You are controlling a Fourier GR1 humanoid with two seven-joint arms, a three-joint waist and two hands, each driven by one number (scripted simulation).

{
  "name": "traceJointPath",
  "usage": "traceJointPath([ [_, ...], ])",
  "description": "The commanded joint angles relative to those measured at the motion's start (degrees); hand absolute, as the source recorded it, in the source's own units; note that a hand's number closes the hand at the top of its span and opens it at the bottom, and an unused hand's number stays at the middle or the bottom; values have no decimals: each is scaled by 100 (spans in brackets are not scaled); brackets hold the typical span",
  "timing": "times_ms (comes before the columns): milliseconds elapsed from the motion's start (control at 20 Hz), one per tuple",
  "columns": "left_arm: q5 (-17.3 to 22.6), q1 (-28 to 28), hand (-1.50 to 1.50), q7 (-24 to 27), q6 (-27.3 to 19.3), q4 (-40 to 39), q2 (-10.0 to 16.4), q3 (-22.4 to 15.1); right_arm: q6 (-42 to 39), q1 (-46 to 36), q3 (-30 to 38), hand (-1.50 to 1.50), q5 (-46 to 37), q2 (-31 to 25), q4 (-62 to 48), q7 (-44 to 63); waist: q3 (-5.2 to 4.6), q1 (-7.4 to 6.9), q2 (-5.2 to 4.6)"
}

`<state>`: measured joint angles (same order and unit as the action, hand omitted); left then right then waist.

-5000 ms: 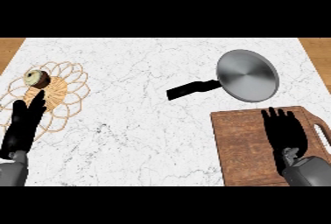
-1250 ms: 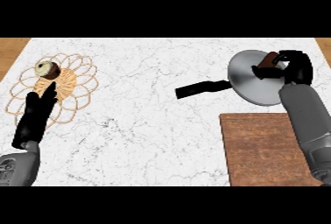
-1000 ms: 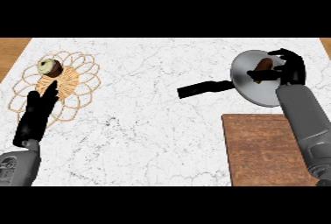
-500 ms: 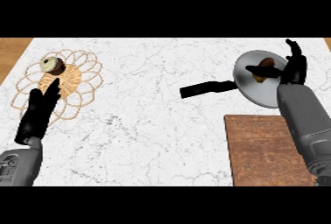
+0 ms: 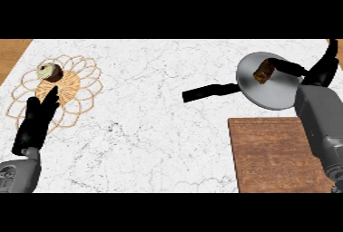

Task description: Pick the sweet potato from the cutting board and place it in the pan

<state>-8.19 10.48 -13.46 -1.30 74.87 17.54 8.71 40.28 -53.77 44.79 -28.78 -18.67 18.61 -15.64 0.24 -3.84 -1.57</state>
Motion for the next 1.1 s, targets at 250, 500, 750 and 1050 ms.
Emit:
traceJointPath([
  [250,39,-331,0,154,-46,-57,-2,189,-371,839,480,-150,852,-411,409,-698,-19,340,145],
  [500,-39,-420,0,33,-155,49,26,254,-1292,1681,199,-150,1020,-561,1299,-248,-34,546,224],
  [750,227,-618,0,-2,148,106,263,509,-2324,2642,107,-150,1348,-748,2541,217,-41,620,252],
  [1050,18,-707,0,-276,-163,638,-49,282,-3293,4334,191,-150,1879,-565,4174,364,-29,577,225],
])
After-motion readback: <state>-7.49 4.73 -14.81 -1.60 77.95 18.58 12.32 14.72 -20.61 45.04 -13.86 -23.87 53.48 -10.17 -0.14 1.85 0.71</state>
